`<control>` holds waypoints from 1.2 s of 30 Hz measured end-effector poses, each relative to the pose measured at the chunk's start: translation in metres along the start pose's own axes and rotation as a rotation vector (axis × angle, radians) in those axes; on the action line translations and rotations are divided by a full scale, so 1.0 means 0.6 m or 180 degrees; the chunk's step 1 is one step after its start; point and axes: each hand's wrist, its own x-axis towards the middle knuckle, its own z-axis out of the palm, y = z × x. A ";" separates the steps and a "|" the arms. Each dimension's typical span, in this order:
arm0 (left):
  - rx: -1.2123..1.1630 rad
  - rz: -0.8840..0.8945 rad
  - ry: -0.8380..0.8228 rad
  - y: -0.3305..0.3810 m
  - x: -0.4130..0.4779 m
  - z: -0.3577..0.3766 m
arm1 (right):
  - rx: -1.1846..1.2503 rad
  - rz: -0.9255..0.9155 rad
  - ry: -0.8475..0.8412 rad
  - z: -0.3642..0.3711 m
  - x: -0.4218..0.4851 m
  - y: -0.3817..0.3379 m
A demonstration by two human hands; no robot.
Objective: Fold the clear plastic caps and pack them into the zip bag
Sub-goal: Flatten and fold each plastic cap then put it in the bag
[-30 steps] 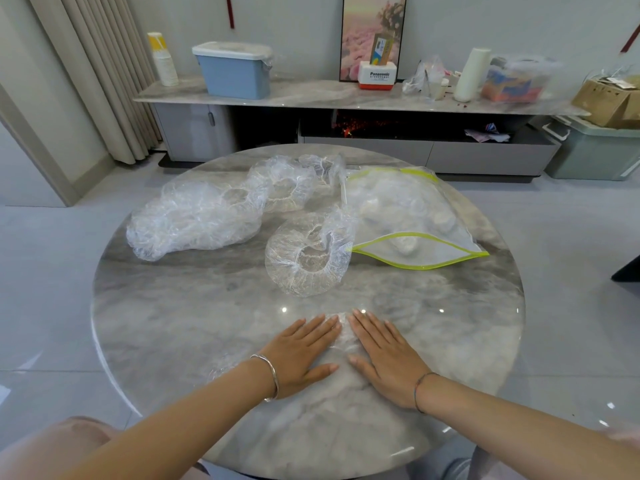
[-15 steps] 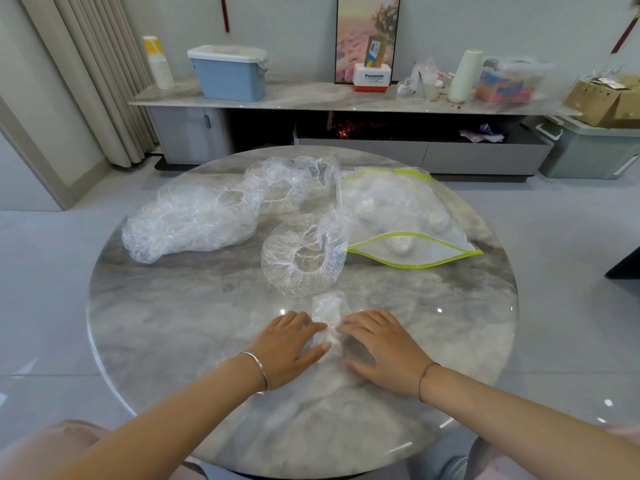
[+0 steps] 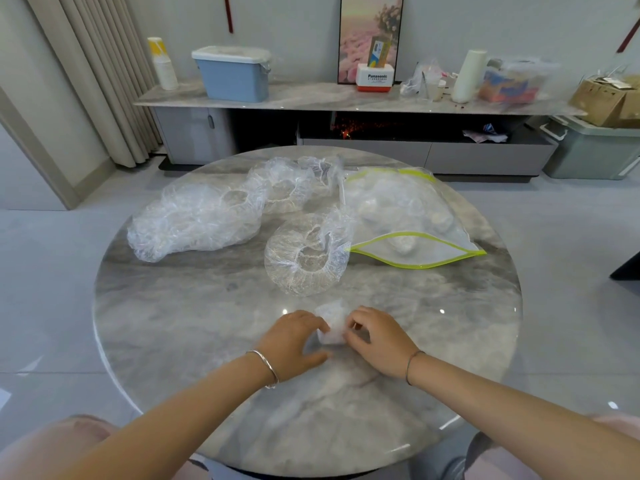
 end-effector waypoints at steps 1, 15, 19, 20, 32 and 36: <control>-0.0167 -0.0206 0.0088 0.004 0.001 0.001 | 0.0368 0.0270 -0.0067 -0.001 0.001 -0.005; -0.1407 -0.1418 0.0527 -0.003 0.024 0.008 | 0.1790 0.1900 -0.0248 -0.001 0.031 -0.034; -0.1705 -0.1271 0.0387 0.006 0.031 -0.013 | 0.2203 0.1923 -0.0461 -0.016 0.037 -0.038; -0.1919 -0.1291 0.0298 0.011 0.032 -0.021 | 0.2356 0.1901 -0.0453 -0.025 0.038 -0.040; -0.2801 -0.1043 0.0692 0.094 0.100 -0.046 | 0.3280 0.1712 0.0036 -0.104 0.021 -0.018; -0.2074 -0.0717 0.0873 0.104 0.162 -0.039 | 0.1981 0.1491 0.1014 -0.132 0.036 0.045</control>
